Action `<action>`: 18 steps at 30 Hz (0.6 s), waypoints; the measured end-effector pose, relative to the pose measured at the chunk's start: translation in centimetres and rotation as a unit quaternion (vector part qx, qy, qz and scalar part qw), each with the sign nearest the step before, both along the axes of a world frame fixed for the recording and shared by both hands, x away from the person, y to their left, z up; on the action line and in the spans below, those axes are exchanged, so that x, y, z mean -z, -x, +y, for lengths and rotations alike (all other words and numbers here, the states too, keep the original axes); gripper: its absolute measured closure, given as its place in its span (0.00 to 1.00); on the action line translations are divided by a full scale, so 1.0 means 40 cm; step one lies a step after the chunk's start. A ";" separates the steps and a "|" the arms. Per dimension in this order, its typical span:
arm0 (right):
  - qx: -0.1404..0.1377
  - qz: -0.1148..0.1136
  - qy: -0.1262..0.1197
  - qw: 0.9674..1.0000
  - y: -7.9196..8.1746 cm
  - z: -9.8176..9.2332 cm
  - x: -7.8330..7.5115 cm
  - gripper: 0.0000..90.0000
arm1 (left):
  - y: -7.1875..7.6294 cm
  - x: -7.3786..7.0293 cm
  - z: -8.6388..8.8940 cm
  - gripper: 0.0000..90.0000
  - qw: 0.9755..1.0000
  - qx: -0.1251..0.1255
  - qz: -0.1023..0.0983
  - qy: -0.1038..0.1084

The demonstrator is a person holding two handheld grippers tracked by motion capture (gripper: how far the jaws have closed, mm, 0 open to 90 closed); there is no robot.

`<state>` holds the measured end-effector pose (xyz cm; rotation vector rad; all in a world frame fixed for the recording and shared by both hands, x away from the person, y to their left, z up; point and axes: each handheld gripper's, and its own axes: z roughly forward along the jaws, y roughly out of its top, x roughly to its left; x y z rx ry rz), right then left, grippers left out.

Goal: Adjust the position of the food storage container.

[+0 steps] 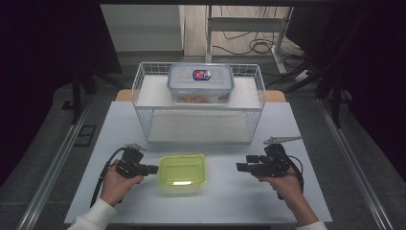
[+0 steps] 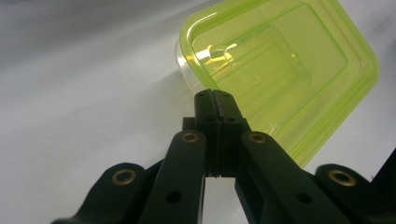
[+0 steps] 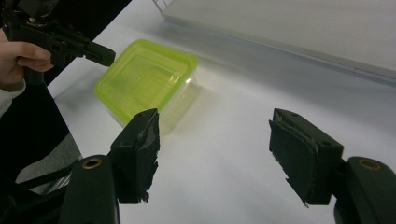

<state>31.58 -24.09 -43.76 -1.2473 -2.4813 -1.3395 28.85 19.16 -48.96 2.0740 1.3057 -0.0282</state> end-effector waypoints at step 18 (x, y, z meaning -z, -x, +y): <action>0.003 -0.001 0.002 1.000 -0.003 -0.007 0.004 0.37 | -0.013 0.006 -0.073 1.00 1.000 0.015 -0.001 0.024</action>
